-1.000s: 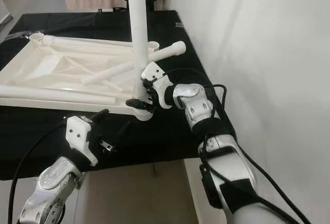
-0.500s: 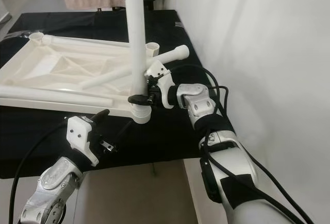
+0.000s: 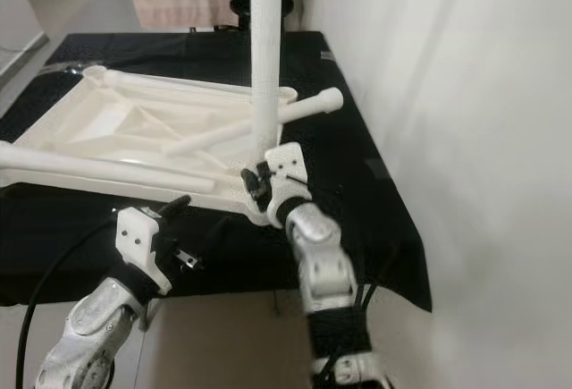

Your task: Building children table

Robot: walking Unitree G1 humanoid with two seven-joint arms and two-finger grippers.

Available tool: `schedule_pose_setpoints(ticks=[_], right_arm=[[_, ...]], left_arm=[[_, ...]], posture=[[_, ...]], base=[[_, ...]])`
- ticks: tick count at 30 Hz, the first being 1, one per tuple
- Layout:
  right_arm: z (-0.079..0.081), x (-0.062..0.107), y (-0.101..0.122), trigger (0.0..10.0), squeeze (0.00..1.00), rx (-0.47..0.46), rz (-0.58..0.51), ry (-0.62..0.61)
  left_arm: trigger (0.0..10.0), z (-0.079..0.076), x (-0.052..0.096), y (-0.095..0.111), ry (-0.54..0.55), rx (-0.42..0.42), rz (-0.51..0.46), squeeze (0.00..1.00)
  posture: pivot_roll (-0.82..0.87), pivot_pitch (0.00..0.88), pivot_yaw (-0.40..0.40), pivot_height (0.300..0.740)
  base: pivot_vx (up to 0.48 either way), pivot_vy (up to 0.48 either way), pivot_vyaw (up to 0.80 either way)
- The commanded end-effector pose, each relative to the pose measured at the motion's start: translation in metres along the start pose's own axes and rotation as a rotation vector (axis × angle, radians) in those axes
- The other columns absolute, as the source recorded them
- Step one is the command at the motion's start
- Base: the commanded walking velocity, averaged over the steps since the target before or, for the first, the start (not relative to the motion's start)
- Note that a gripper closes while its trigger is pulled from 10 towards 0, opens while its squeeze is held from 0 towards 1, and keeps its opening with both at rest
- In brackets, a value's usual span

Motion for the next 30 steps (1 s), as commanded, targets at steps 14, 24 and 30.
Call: schedule_pose_setpoints(ticks=[14,24,30], right_arm=[[0.006,-0.006,0.005,10.0,0.92,0.021,0.059,0.232],[0.004,-0.002,0.043,10.0,0.0,0.158,0.038,0.792],[0.003,0.001,0.037,4.5,0.0,0.172,0.086,0.857]], left_arm=[[10.0,-0.001,0.0,-0.005,0.0,0.006,0.013,0.0],[10.0,-0.004,-0.001,-0.006,-0.009,0.01,0.015,0.0],[10.0,-0.004,-0.001,-0.006,-0.008,0.01,0.015,0.0]], posture=[[0.01,0.09,-0.044,0.74],[0.02,0.079,-0.05,0.74],[0.03,0.085,-0.05,0.74]], base=[[0.0,0.0,0.0],[0.0,0.0,0.0],[0.0,0.0,0.0]])
Point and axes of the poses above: a point about 5 cm out from each wrist's last joint towards the gripper, its own x axis pointing back from the gripper into the wrist, its own y axis along the axis of the wrist's last joint, z = x × y, the point moved 4 cm from there along -x, pointing out of the wrist towards the gripper, and after that the axes turned 4 degrees about -x, right-handed, at the moved point
